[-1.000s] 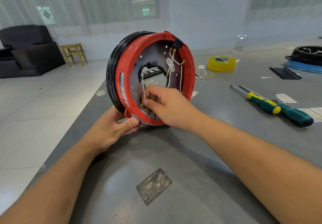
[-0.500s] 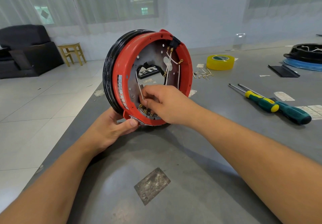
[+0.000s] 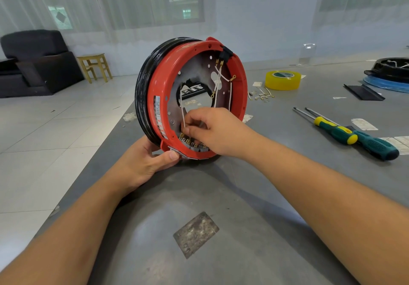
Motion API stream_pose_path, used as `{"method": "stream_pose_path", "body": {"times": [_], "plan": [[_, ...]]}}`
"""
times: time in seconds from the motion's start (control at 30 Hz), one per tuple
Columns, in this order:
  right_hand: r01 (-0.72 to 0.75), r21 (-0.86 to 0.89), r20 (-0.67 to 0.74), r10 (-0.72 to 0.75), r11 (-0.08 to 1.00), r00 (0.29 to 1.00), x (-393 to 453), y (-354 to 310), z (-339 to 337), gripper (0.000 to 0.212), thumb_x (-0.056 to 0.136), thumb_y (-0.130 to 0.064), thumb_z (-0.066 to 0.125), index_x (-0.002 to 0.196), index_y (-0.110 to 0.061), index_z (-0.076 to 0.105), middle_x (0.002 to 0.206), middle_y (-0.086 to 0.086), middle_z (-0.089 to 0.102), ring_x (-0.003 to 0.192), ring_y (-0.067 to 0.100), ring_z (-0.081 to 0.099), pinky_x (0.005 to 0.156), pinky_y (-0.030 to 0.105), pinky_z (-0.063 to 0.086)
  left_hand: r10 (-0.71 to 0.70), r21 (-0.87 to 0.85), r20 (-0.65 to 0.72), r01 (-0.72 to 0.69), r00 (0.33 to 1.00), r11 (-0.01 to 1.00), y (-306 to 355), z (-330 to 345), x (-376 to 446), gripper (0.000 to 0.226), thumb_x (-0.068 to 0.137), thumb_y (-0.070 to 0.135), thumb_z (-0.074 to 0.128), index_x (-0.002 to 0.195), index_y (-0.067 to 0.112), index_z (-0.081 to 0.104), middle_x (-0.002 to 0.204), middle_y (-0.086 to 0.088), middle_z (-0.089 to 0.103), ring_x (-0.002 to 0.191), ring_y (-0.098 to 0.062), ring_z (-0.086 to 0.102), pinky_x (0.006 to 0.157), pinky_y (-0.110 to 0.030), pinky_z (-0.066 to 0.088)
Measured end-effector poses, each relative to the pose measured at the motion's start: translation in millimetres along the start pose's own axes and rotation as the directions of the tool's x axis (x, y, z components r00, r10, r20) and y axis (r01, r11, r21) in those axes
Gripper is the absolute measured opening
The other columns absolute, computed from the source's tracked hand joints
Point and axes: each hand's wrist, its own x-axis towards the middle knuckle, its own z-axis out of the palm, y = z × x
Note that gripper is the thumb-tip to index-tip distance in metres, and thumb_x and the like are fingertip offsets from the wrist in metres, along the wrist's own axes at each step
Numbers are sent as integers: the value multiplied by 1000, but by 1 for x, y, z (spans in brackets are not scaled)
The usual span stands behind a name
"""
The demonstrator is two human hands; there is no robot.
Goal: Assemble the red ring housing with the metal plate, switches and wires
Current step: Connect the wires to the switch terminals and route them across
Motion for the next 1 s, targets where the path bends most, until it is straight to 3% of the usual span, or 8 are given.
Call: {"method": "stream_pose_path", "body": {"times": [0.17,0.37,0.47,0.7,0.77,1.0], "plan": [[-21,-23,-45,20,1000,999,-1,-3,3,11,96,-26,67,95,-17,74,84,0,71,76,10,60,70,24,48,7,63,-17,-6,1000,998,2,1,0,53,74,68,83,119,41,73,124,6,76,121,-17,70,110,-49,51],[-55,-30,-33,54,998,998,-2,-6,3,12,96,-28,67,97,-19,75,88,-2,73,83,13,67,80,35,54,-3,55,-25,4,1000,998,2,2,-2,45,86,35,79,127,20,70,122,1,76,121,-21,69,109,-51,53],[-61,-13,-30,61,998,998,-1,-7,3,11,95,-28,69,96,-19,76,87,-3,75,83,13,68,81,38,55,11,70,-30,-9,999,998,3,2,-3,44,85,33,76,127,21,69,121,3,77,120,-19,70,108,-46,54],[-63,4,-39,63,998,997,2,-4,4,6,91,-28,74,86,-25,76,78,-11,74,78,3,66,73,20,52,14,3,-38,-14,999,1000,-3,4,-1,47,81,31,78,125,19,69,121,-1,76,122,-23,69,100,-35,59],[-59,1,-37,59,998,998,2,-3,4,7,91,-27,75,84,-26,76,76,-12,72,76,3,65,69,18,51,12,4,-41,-12,999,1000,-2,4,-1,43,82,31,78,124,23,70,121,2,77,121,-22,70,101,-39,59],[-69,11,-36,69,998,997,1,-2,5,6,92,-26,74,88,-22,77,78,-9,73,76,7,67,72,28,53,27,84,-73,-21,997,996,3,6,-2,43,85,32,78,126,23,69,120,6,77,118,-16,70,109,-49,53]]}}
